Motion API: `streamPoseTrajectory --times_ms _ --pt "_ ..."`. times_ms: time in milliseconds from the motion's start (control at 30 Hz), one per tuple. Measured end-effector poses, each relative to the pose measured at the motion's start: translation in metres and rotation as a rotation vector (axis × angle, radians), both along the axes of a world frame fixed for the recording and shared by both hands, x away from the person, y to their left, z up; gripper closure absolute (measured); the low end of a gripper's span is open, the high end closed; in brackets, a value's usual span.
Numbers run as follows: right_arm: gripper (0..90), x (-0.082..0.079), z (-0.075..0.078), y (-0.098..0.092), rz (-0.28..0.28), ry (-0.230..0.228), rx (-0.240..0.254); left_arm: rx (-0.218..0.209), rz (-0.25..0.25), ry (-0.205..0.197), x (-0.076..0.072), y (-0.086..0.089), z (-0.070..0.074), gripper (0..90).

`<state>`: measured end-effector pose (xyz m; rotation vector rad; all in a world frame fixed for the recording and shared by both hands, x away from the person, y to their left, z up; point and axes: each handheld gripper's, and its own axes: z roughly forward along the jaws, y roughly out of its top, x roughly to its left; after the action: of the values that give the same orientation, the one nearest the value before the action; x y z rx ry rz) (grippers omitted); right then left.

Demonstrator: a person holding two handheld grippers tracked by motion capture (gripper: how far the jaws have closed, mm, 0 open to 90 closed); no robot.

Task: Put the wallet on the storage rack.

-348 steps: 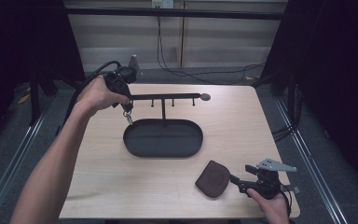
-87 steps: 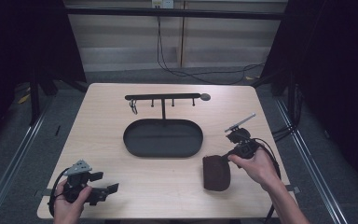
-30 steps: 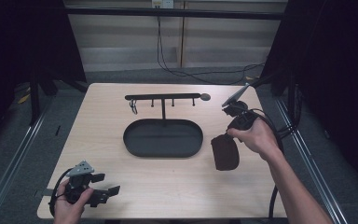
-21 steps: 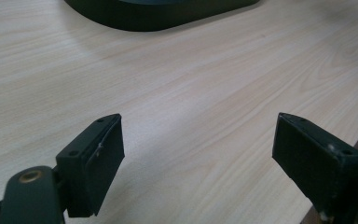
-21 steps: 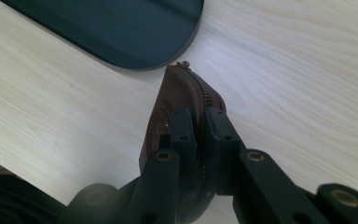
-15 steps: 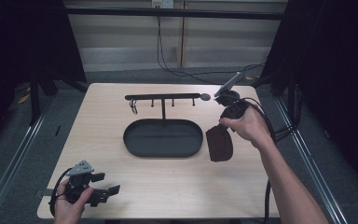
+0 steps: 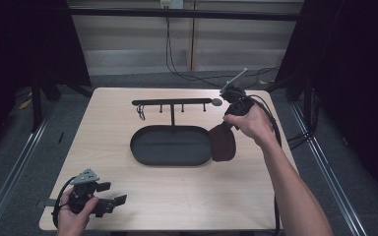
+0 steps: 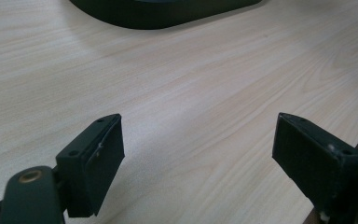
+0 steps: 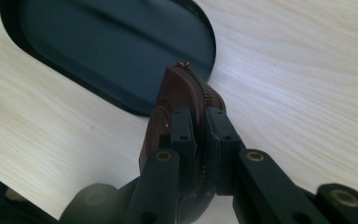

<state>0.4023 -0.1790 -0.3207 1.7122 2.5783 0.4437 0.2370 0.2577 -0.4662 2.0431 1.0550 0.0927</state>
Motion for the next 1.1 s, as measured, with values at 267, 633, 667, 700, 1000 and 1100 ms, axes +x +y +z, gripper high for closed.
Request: streamPoseTrajectory --times_ms 267,633,667,700,1000,1100 --pt "83.0 0.007 -0.001 -0.003 -0.034 -0.039 0.063 0.002 -0.003 -0.006 0.000 -0.001 0.001 16.5" --pt "83.3 0.012 -0.011 0.006 -0.061 -0.068 0.136 -0.004 -0.011 -0.003 -0.002 -0.002 0.001 16.5" --pt "83.5 0.014 -0.016 0.007 -0.068 -0.067 0.146 -0.003 -0.012 -0.003 -0.002 -0.002 0.001 16.5" --pt "83.5 0.015 -0.019 0.007 -0.071 -0.071 0.154 -0.003 -0.012 -0.003 -0.002 -0.002 0.001 16.5" --pt "84.4 0.019 -0.031 0.012 -0.089 -0.113 0.180 -0.010 -0.013 -0.007 -0.001 -0.002 0.002 16.5" --pt "84.4 0.020 -0.033 0.013 -0.105 -0.117 0.202 -0.011 -0.011 -0.008 -0.001 -0.002 0.002 16.5"
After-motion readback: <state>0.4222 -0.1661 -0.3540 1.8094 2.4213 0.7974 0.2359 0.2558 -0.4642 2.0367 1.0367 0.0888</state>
